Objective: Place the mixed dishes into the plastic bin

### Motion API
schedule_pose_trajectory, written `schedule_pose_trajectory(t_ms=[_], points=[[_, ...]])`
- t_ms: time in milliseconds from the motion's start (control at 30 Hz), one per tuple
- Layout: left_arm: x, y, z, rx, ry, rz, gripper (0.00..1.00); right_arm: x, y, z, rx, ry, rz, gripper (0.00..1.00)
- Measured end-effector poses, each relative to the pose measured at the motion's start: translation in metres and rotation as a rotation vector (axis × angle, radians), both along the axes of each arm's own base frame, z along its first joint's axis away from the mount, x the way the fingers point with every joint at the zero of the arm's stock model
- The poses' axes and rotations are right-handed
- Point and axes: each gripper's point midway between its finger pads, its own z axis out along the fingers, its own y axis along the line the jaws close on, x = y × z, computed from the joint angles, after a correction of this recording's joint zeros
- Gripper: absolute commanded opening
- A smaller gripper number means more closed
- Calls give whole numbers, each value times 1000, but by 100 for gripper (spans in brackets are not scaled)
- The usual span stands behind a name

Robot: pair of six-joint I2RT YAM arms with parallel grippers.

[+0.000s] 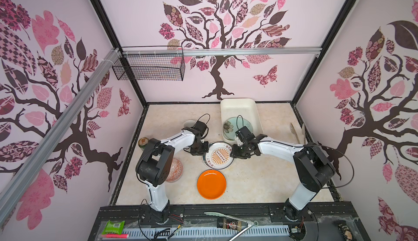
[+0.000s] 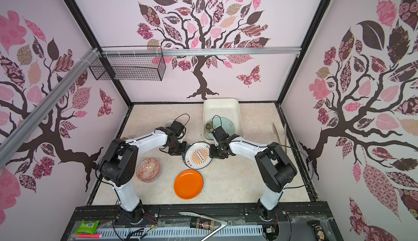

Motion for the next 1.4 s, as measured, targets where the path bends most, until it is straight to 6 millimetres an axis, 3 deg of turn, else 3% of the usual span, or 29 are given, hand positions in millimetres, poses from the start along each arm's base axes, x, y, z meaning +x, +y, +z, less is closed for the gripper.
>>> schedule_pose_trajectory(t_ms=[67,233,467,567,733,1000,1100,1167,1400], points=[[0,-1,0,-5,3,-2,3,1,2,2,10,-2,4,15],[-3,0,-2,2,18,-2,5,12,12,21,92,-22,-14,6],[-4,-1,-1,-1,17,-10,32,12,16,26,113,-25,-5,0],[-5,2,5,9,7,-10,37,10,17,30,124,-25,0,0],[-3,11,31,4,-35,10,45,6,15,36,129,-16,2,0],[19,43,97,-69,-172,118,57,-5,10,52,138,-6,1,0],[20,51,109,-76,-201,136,69,-8,10,60,155,-6,-2,0],[17,53,116,-81,-211,140,80,-8,11,70,174,-12,-6,0],[12,54,140,-110,-267,140,98,14,12,122,253,-107,-41,1]])
